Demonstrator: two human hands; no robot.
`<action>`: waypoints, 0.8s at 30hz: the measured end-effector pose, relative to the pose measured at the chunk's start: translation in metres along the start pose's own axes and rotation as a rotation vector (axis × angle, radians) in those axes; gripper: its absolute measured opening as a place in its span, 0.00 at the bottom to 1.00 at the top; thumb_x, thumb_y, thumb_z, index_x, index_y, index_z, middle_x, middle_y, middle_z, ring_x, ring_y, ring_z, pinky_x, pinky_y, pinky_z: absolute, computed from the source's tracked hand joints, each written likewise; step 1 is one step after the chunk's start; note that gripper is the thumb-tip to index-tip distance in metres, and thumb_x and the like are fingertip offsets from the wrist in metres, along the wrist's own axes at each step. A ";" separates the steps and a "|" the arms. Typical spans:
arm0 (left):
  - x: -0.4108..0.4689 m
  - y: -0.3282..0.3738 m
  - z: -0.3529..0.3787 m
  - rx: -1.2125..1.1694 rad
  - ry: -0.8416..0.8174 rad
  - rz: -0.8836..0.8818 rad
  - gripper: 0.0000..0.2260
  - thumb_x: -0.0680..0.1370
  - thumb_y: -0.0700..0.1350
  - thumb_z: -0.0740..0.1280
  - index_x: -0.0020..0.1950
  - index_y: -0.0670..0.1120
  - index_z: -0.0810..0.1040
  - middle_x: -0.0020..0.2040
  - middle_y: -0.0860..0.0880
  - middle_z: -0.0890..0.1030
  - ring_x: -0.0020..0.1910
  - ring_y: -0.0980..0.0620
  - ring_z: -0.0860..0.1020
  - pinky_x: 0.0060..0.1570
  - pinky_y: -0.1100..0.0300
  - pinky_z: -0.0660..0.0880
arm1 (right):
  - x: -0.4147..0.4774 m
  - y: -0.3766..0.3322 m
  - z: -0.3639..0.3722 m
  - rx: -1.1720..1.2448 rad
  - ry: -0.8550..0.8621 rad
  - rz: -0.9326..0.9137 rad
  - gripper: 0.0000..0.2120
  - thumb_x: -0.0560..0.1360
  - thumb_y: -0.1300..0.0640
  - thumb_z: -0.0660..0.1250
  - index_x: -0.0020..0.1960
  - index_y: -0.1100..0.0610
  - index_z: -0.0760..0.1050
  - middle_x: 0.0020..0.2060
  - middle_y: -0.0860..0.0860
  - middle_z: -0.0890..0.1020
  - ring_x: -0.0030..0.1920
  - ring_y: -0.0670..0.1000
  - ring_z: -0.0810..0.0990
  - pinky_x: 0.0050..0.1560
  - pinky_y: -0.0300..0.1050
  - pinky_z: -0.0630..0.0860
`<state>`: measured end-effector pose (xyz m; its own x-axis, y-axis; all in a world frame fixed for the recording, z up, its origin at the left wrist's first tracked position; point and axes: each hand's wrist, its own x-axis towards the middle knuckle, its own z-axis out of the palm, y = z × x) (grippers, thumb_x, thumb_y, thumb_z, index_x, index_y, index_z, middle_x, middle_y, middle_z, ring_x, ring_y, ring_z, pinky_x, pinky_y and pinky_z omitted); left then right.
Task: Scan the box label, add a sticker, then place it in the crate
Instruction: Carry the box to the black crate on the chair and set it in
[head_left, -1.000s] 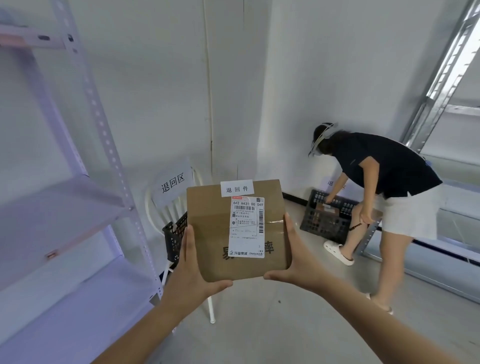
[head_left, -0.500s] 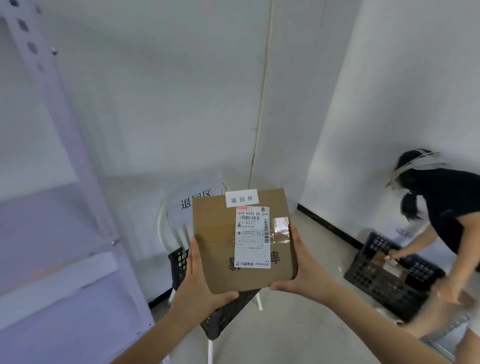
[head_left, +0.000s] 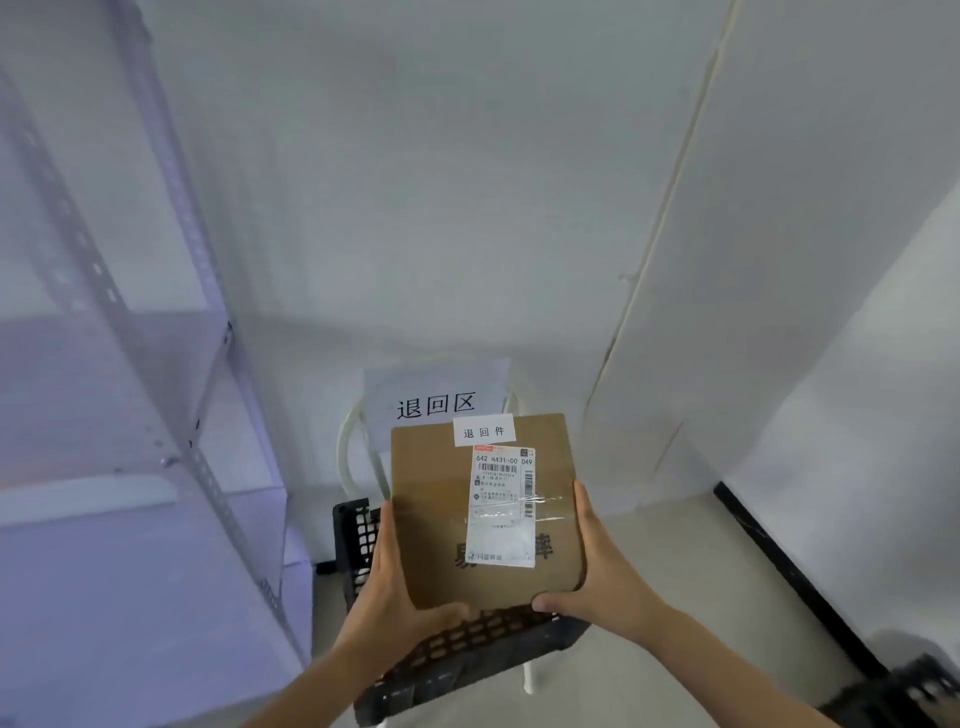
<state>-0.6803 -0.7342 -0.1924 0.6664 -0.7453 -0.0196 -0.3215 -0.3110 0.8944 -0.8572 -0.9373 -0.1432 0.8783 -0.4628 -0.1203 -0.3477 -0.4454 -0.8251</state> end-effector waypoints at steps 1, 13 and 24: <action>0.000 0.001 0.009 0.009 0.009 -0.043 0.65 0.53 0.71 0.75 0.69 0.69 0.25 0.74 0.63 0.51 0.71 0.61 0.56 0.73 0.51 0.63 | 0.008 0.011 -0.006 0.018 -0.023 0.012 0.66 0.58 0.44 0.83 0.70 0.24 0.32 0.72 0.31 0.62 0.70 0.32 0.64 0.70 0.38 0.67; 0.038 -0.034 0.083 -0.049 0.094 -0.287 0.58 0.58 0.66 0.77 0.69 0.75 0.33 0.63 0.76 0.61 0.61 0.74 0.67 0.53 0.70 0.71 | 0.073 0.109 -0.019 0.008 -0.249 0.073 0.69 0.55 0.35 0.81 0.67 0.26 0.24 0.78 0.37 0.50 0.77 0.44 0.56 0.77 0.53 0.60; 0.089 -0.117 0.100 -0.179 0.010 -0.585 0.39 0.76 0.35 0.68 0.76 0.54 0.47 0.66 0.48 0.70 0.63 0.46 0.72 0.64 0.48 0.73 | 0.126 0.177 0.042 0.221 -0.289 0.266 0.61 0.63 0.37 0.76 0.80 0.51 0.38 0.74 0.45 0.63 0.73 0.47 0.64 0.75 0.52 0.63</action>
<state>-0.6507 -0.8234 -0.3439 0.7049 -0.4751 -0.5267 0.2172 -0.5623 0.7979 -0.7943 -1.0426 -0.3278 0.8343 -0.2922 -0.4674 -0.5228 -0.1508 -0.8390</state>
